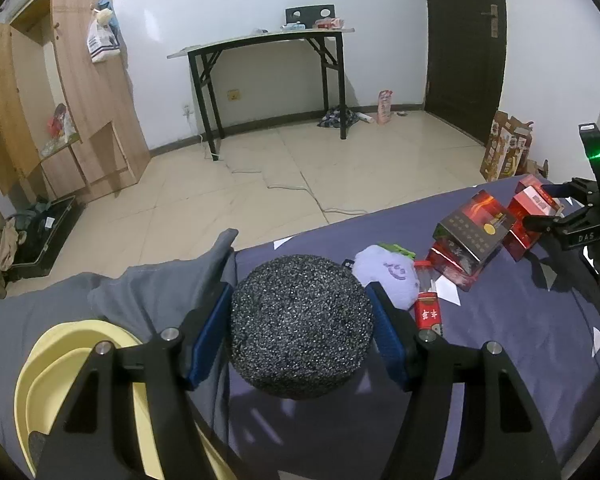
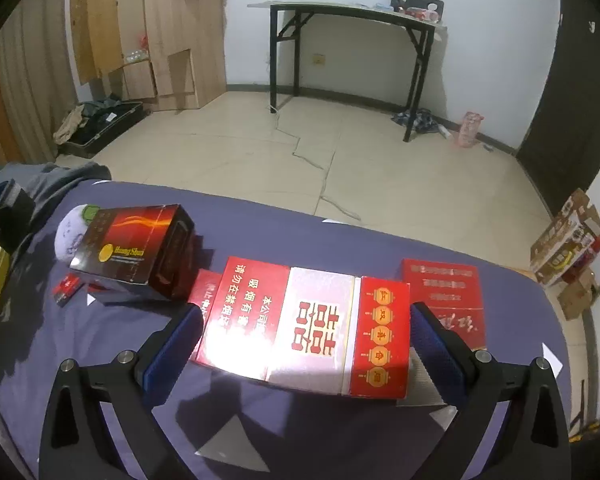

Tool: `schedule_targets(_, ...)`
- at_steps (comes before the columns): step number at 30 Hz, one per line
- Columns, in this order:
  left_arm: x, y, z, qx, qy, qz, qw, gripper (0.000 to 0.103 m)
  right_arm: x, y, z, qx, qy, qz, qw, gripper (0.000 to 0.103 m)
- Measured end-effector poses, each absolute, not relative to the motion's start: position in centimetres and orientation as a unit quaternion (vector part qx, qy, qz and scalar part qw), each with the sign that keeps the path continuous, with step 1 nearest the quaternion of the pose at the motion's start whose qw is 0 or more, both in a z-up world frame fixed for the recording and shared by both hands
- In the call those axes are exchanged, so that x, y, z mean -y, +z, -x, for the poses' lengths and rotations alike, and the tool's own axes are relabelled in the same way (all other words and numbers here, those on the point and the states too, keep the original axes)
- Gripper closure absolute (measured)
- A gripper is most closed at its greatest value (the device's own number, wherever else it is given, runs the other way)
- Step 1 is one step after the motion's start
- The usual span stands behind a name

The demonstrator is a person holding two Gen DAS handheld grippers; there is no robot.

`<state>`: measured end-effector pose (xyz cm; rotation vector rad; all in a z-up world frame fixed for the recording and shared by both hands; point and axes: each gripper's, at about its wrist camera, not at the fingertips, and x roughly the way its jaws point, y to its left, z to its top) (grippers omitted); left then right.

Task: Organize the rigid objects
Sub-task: 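Grasp a second black foam puck with the left tool while the right tool grasps the red-white box, then carry the puck and red-white box to the yellow tray and release both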

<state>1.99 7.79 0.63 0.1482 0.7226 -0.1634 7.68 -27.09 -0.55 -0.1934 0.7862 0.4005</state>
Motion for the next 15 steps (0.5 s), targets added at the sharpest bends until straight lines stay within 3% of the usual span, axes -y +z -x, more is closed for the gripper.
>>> schedule_targets(3, -8.1, 0.9, -1.7, -0.348, -0.076, -0.066, 0.932, 0.035, 27.8, -0.2, -7.7, -0.372, 0.201, 0.093, 0.902, 0.009)
schedule_targets(10, -13.5, 5.6, 3.6, -0.302, -0.01, -0.015, 0.953, 0.035, 28.4, 4.2, -3.5, -0.293, 0.26, 0.095, 0.915, 0.009)
schedule_targets(15, -20.0, 9.9, 9.5, -0.292, 0.114, -0.021, 0.949, 0.035, 19.6, 7.9, 1.3, -0.246, 0.417, 0.139, 0.864, 0.009)
